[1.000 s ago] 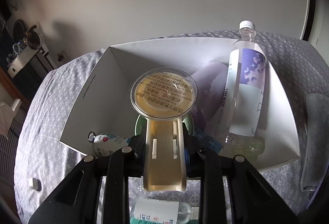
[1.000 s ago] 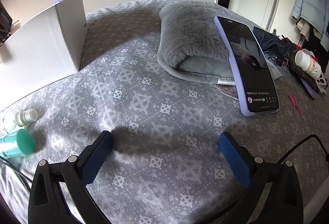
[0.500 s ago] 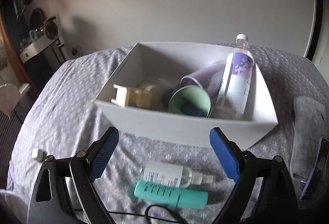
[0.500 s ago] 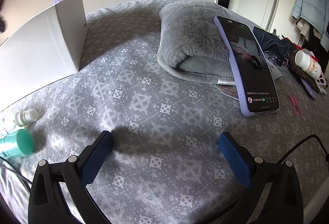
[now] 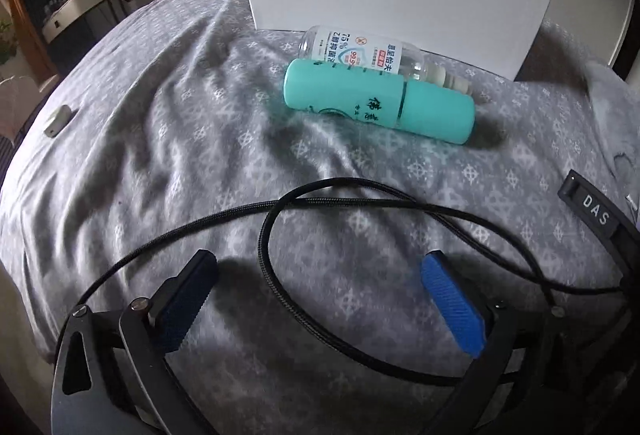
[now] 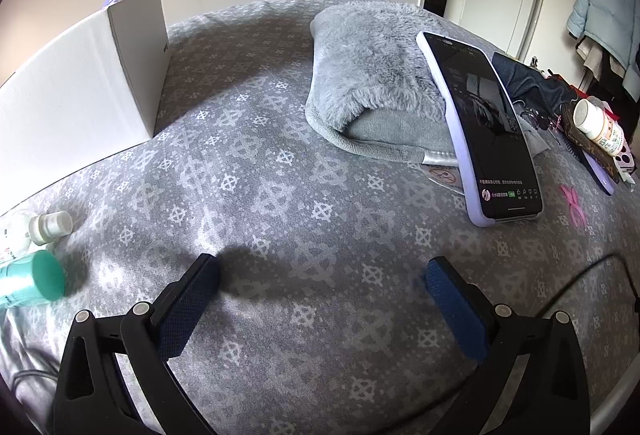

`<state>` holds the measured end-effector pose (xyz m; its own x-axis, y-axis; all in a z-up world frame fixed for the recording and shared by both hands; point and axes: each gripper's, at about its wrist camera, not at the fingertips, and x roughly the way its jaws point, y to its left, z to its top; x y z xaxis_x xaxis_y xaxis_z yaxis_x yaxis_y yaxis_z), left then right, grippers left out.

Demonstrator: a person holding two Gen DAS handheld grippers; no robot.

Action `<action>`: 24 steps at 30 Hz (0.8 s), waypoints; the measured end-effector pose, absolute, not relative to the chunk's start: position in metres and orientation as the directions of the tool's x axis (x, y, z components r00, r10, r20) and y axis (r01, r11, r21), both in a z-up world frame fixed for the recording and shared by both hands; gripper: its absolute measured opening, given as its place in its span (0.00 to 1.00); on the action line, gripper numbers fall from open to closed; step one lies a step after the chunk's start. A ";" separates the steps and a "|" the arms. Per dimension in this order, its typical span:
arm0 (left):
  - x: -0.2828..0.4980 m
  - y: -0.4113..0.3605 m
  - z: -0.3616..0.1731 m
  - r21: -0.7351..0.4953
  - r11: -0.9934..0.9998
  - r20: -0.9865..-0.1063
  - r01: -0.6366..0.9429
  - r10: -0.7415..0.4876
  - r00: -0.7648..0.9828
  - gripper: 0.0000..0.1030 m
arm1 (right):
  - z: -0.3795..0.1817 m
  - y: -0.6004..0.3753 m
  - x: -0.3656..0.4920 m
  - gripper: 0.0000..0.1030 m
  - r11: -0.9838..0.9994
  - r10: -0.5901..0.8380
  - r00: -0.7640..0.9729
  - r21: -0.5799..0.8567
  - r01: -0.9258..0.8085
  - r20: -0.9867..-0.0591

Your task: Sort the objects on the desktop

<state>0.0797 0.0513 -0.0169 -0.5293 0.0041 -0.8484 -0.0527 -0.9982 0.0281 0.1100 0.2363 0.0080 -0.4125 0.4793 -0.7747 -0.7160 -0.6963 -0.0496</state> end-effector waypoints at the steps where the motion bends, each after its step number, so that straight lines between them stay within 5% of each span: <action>1: 0.082 0.050 -0.017 0.013 -0.999 -0.843 -0.050 0.015 -0.538 1.00 | 0.008 0.235 0.110 1.00 -0.696 0.480 -0.412 -0.051 -0.716 -0.774; 24: 0.083 0.047 -0.022 -0.001 -0.999 -0.802 -0.048 0.030 -0.596 1.00 | 0.009 0.234 0.109 1.00 -0.696 0.481 -0.411 -0.053 -0.716 -0.774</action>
